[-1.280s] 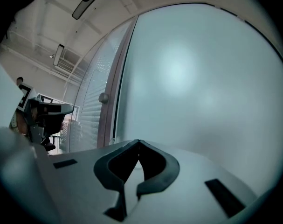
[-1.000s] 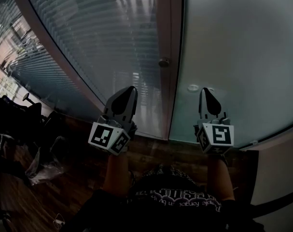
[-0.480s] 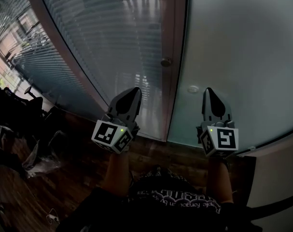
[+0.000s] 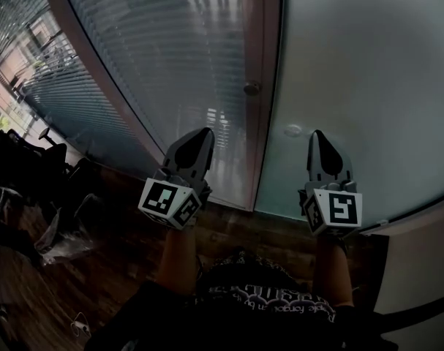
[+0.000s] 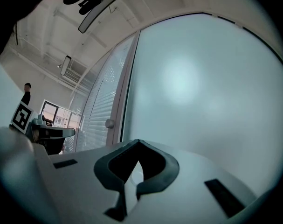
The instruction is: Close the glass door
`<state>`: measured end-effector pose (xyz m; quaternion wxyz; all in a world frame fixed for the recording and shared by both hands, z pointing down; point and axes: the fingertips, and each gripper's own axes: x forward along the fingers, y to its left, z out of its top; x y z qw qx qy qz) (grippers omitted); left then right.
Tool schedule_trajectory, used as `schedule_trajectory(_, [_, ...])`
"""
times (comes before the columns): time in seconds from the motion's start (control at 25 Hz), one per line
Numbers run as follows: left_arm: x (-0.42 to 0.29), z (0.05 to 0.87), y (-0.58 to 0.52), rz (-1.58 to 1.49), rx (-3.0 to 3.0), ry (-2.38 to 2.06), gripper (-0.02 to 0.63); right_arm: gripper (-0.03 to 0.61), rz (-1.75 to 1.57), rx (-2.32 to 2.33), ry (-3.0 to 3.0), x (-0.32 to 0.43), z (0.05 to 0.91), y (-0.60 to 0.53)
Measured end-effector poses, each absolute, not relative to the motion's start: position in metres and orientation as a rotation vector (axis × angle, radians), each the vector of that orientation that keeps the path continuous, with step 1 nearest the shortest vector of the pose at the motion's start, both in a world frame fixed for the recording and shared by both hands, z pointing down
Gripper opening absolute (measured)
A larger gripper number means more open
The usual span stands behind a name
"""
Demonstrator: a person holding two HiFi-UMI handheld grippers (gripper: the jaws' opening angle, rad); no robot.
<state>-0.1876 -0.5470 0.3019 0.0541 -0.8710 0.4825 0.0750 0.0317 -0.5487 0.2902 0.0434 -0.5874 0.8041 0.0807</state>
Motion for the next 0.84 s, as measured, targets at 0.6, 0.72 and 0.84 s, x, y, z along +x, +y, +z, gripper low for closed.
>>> schedule_trajectory(0.6, [-0.1884, 0.3019, -0.5447, 0.223, -2.641, 1.469, 0.002, 0.003, 0.236, -1.814, 2.446, 0.0365, 0.2934, -0.5471])
schedule_trajectory(0.72, [-0.187, 0.301, -0.5452, 0.228, -2.639, 1.486, 0.002, 0.002, 0.226, -1.815, 2.444, 0.0387, 0.2919, -0.5467])
schedule_trajectory(0.84, [-0.1844, 0.3024, -0.5458, 0.214, -2.633, 1.478, 0.002, 0.002, 0.203, -1.812, 2.445, 0.0391, 0.2937, -0.5469])
